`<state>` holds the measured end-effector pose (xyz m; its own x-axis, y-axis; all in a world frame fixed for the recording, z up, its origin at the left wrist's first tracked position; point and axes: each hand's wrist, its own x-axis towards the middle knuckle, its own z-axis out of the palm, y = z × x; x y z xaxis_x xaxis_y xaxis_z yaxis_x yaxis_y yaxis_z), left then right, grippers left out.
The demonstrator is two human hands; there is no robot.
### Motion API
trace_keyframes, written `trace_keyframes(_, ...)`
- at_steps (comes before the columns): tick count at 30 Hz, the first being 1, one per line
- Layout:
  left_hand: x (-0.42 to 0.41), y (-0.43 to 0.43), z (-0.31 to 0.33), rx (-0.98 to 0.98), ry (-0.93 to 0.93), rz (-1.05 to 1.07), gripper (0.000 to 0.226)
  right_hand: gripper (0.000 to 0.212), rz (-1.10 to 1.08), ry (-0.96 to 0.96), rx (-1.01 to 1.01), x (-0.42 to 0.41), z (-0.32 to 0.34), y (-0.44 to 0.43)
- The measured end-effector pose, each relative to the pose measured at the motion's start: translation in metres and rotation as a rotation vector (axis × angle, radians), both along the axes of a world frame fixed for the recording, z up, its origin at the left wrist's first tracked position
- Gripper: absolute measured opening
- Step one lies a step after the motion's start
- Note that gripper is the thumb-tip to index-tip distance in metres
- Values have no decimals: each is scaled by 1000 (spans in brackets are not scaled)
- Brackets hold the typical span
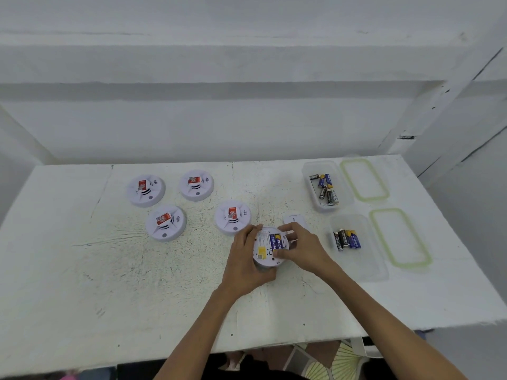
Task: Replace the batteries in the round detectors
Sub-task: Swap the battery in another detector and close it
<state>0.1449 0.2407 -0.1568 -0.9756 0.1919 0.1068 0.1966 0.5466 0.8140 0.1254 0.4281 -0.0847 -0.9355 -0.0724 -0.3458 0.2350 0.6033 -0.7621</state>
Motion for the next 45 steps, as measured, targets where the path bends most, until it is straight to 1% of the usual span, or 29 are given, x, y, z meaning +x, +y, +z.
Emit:
trace_keyframes(2,1,0,1,9,-9,1,106,47,-55,-16,-46,-6,0,0)
trace_keyframes(5,2,0,3,14,-11,3,106,41,-60,-12,-53,-9,-1,0)
trace_keyframes(9,3,1,5,-6,-6,-1,105,27,-46,52,29,-7,-6,1)
trace_keyframes(14,3,0,6,-25,-7,-7,106,29,-57,54,56,-5,-8,1)
trace_keyframes(18,3,-1,7,-23,-11,-10,106,22,-91,51,66,-4,-7,-2)
trace_keyframes(22,4,-1,4,-1,-47,2,109,19,-72,70,112,-6,-4,-4)
trace_keyframes(24,5,0,4,21,-66,8,109,19,-94,132,152,-4,-4,-3)
trace_keyframes(27,4,1,7,103,-100,22,102,18,-184,296,244,2,-7,-2)
trace_keyframes(29,2,0,5,111,-111,20,97,24,-180,340,360,6,-10,-2)
trace_keyframes(30,1,0,3,114,-115,14,99,29,-158,335,426,8,-13,-1)
trace_keyframes(32,1,-1,-2,123,-135,1,111,39,-131,311,511,8,-18,0)
trace_keyframes(34,1,-1,-4,133,-145,-2,117,51,-139,270,534,8,-22,1)
trace_keyframes(37,4,1,1,143,-120,1,114,64,-148,245,556,5,-24,1)
trace_keyframes(40,4,2,6,166,-105,39,104,62,-147,228,573,-1,-21,1)
trace_keyframes(42,3,2,6,179,-102,58,102,62,-156,199,551,-4,-20,3)
trace_keyframes(45,3,2,5,195,-89,78,102,63,-253,188,371,-1,-20,4)
